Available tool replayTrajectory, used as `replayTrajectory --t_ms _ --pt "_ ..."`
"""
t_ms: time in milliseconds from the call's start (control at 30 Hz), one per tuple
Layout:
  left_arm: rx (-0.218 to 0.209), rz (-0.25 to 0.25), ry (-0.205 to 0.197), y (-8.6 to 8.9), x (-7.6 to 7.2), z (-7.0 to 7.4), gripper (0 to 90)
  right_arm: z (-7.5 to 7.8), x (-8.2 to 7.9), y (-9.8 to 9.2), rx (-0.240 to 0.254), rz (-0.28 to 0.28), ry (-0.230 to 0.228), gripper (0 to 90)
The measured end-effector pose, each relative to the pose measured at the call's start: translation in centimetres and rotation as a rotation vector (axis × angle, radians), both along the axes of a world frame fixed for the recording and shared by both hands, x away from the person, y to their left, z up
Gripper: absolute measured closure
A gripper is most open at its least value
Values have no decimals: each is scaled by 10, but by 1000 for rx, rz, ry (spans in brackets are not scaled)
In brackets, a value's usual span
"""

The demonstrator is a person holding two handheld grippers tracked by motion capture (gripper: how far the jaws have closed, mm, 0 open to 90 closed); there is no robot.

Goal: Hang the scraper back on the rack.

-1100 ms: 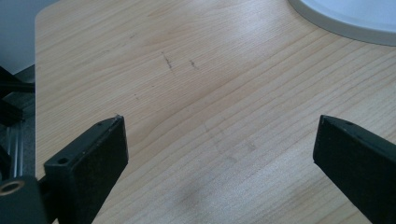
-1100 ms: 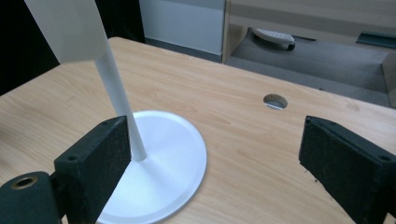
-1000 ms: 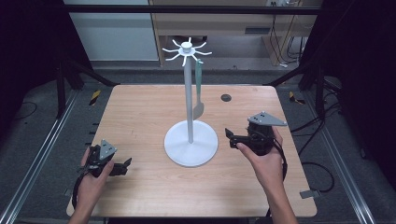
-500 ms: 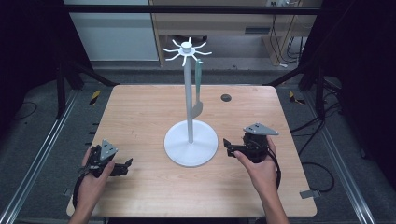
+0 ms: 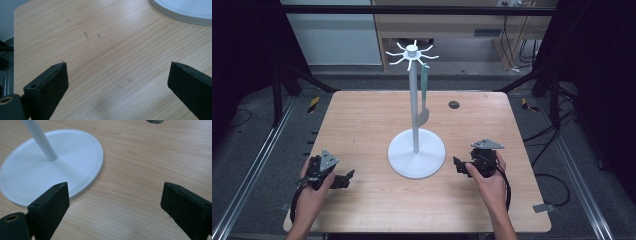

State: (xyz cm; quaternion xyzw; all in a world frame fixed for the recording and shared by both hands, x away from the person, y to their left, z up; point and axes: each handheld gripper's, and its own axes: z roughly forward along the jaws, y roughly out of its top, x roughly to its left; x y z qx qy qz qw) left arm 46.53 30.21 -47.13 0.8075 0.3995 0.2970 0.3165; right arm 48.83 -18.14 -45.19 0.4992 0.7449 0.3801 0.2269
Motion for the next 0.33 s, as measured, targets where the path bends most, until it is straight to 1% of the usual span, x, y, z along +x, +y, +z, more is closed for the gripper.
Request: replayTrajectory --t_ms 67,100,133,200,233,267,333 --pt "-1 -2 -1 -1 1 0 29 -5 1 -1 15 -8 15 112" --pt "0 -3 -1 -1 1 0 29 -8 2 -2 5 1 22 115" --pt "-1 -5 -1 -2 2 0 29 -10 2 -1 2 -6 38 118" --pt "1 -7 1 -3 2 0 29 -15 3 -1 -27 -2 49 133" --pt "2 -8 1 -3 2 0 29 -17 3 -1 -24 -2 53 136" --pt "2 -10 0 -3 2 0 29 -18 2 -2 -8 -3 63 139" --pt "5 -12 3 -3 2 0 29 -20 3 -3 -8 0 72 143"
